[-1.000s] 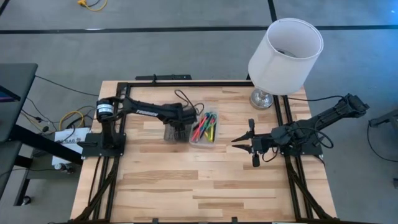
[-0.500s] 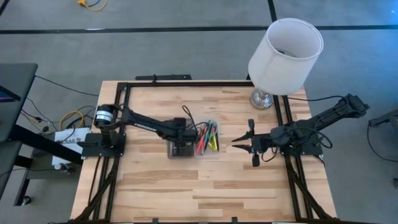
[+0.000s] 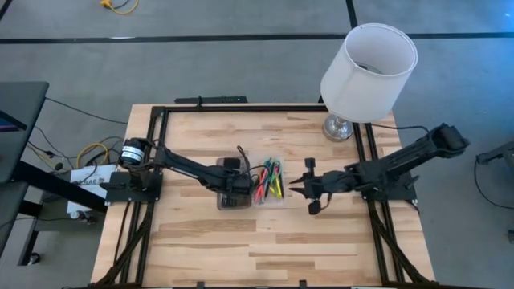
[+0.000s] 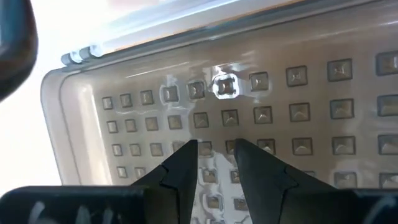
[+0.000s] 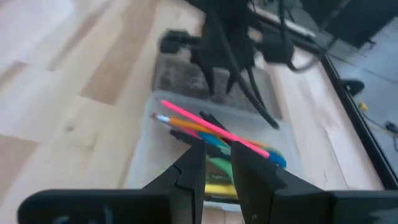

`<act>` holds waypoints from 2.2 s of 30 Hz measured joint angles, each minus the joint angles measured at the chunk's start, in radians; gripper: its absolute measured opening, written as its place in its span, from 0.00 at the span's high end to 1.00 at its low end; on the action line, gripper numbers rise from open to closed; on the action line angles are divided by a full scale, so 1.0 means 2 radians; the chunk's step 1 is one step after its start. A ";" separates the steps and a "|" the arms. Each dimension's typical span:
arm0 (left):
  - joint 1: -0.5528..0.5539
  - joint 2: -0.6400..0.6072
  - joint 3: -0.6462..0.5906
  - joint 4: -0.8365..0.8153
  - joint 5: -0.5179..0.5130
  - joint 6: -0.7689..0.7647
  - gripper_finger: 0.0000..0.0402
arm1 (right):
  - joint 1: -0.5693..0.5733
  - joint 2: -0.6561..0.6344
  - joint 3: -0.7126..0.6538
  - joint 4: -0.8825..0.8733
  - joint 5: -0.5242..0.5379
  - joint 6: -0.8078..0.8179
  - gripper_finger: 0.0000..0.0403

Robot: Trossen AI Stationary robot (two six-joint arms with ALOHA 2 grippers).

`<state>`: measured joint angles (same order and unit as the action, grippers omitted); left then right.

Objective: Pick & place school supplies into a supply box
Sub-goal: Close the supply box

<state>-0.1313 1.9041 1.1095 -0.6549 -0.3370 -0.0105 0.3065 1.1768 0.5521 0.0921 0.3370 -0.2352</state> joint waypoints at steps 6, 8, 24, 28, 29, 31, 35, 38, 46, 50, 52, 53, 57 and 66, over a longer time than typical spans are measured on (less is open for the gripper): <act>-0.016 -0.016 -0.003 -0.015 -0.033 -0.010 0.73 | -0.055 0.064 0.000 0.041 -0.061 -0.001 0.82; -0.020 -0.028 -0.005 -0.020 -0.031 -0.013 0.73 | -0.074 0.086 0.000 0.062 -0.082 -0.004 0.82; -0.045 -0.112 -0.002 -0.024 -0.108 -0.029 0.73 | -0.161 0.219 0.016 0.167 -0.142 -0.021 0.82; -0.047 -0.128 -0.002 -0.079 -0.166 -0.082 0.73 | -0.161 0.242 0.023 0.168 -0.142 -0.017 0.82; -0.048 -0.135 -0.002 -0.098 -0.177 -0.101 0.73 | -0.161 0.245 0.025 0.170 -0.143 -0.017 0.82; -0.047 -0.148 -0.002 -0.136 -0.191 -0.144 0.73 | -0.161 0.246 0.024 0.168 -0.143 -0.017 0.82; -0.050 -0.170 -0.002 -0.226 -0.213 -0.245 0.73 | -0.161 0.246 0.024 0.163 -0.143 -0.009 0.82; -0.050 -0.171 -0.002 -0.293 -0.214 -0.325 0.73 | -0.161 0.246 0.024 0.160 -0.143 0.000 0.82; -0.049 -0.171 -0.087 -0.272 -0.166 -0.391 0.73 | -0.147 0.245 0.025 0.146 -0.140 0.013 0.82; -0.049 -0.171 -0.135 -0.212 -0.146 -0.391 0.73 | -0.143 0.245 0.025 0.145 -0.135 0.013 0.82; -0.048 -0.171 -0.151 -0.190 -0.130 -0.389 0.73 | -0.144 0.245 0.025 0.145 -0.130 0.013 0.82; -0.048 -0.171 -0.158 -0.176 -0.120 -0.383 0.73 | -0.144 0.245 0.025 0.144 -0.130 0.014 0.82; -0.048 -0.171 -0.183 -0.119 -0.073 -0.328 0.73 | -0.144 0.245 0.025 0.144 -0.130 0.015 0.82; -0.042 -0.173 -0.203 -0.025 -0.039 -0.196 0.73 | -0.144 0.245 0.025 0.145 -0.130 0.014 0.82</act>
<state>-0.2160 1.5586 0.7037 -0.7049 -0.4151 -0.4028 0.0179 1.6661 0.6014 0.3817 0.0779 -0.2066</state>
